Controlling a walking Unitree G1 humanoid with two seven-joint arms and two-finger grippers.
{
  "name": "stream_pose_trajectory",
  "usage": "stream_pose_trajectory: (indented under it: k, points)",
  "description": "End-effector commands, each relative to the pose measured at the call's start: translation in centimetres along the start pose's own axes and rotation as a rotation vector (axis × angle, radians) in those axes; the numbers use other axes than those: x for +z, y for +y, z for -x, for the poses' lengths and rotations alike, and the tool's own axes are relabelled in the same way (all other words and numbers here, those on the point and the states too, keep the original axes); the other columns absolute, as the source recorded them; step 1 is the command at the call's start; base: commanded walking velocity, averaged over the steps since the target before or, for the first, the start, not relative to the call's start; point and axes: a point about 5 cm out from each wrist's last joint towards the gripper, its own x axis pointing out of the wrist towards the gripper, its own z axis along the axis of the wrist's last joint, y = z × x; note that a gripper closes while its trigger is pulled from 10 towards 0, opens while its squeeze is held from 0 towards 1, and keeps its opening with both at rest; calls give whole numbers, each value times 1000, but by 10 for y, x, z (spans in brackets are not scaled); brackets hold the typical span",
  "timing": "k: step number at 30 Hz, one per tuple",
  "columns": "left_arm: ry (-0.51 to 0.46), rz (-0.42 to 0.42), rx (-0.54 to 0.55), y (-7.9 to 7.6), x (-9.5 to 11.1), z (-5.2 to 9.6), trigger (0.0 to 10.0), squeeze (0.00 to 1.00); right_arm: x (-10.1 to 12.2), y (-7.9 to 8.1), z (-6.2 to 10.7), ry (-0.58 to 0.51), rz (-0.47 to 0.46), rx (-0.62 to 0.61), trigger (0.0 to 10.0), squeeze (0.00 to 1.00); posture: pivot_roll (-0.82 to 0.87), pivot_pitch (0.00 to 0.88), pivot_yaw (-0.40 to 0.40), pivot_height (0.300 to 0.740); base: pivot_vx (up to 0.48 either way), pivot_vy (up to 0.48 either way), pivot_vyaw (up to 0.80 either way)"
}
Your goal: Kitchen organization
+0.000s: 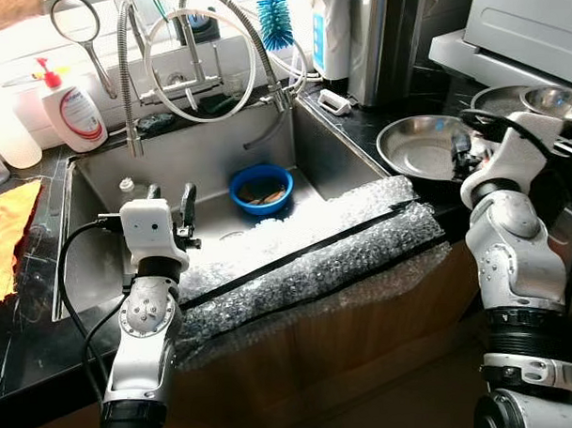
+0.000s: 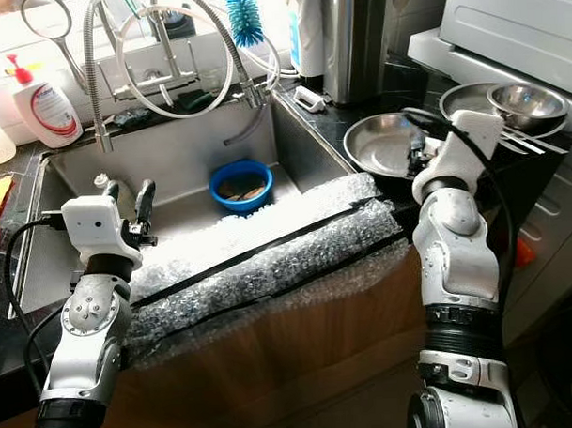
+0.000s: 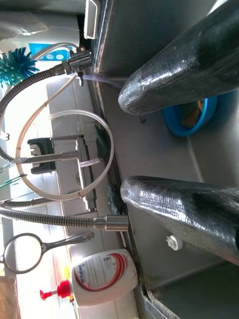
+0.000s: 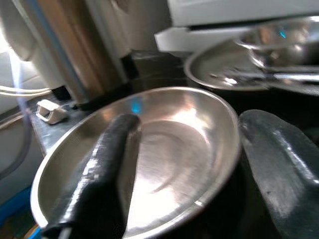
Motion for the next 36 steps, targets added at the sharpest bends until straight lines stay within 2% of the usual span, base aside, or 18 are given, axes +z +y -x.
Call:
stream_pose_trajectory:
  k: [1, 2, 3, 4, 5, 11, 17, 21, 27, 31, 36]
  points:
    - [1, -17, -6, 0, 0, -1, 10000, 0, 5, 6, -1, 5, -27, 11, 10000, 1000, -200, 0, 107, 740, 0, 0, 0]
    - [1, -17, -6, 0, 0, -1, 10000, 0, 5, 6, -1, 5, -27, 11, 10000, 1000, -200, 0, 107, 740, 0, 0, 0]
    - [1, -18, -7, 0, 1, -1, 10000, 0, 3, 8, -1, 20, -40, 17, 10000, 925, -199, 0, 105, 740, 0, 0, 0]
    - [1, -18, -7, 0, 1, -1, 10000, 0, 3, 8, -1, 20, -40, 17, 10000, 925, -199, 0, 105, 740, 0, 0, 0]
    - [0, -18, -7, 0, 1, -1, 10000, 0, 2, 9, -1, 28, -54, 17, 10000, 12, -197, 0, 103, 740, 0, 0, 0]
    - [-3, -20, -6, 0, 1, -2, 10000, 0, 0, 16, -7, 77, -183, 8, 10000, 0, -196, 0, 105, 740, 0, 0, 0]
    - [-5, -21, -3, 0, 1, -2, 10000, 0, 1, 17, -11, 93, -242, -6, 10000, 0, -191, 0, 105, 740, 0, 0, 0]
    - [-5, -23, -2, 0, 2, -2, 10000, 0, 6, 12, -15, 78, -246, -40, 10000, 0, -191, 0, 105, 740, 0, 0, 0]
    - [-6, -23, -5, 1, 2, -2, 10000, 0, 14, -6, -19, 42, -245, -117, 10000, 0, -188, 0, 106, 740, 0, 0, 0]
    - [-7, -23, -9, 0, 2, -3, 10000, 0, 14, -13, -20, 38, -253, -160, 10000, 0, -190, 0, 110, 740, 0, 0, 0]
    - [-9, -24, -14, 0, 2, -4, 10000, 0, 12, -13, -22, 51, -249, -160, 10000, 0, -187, 0, 110, 740, 0, 0, 0]
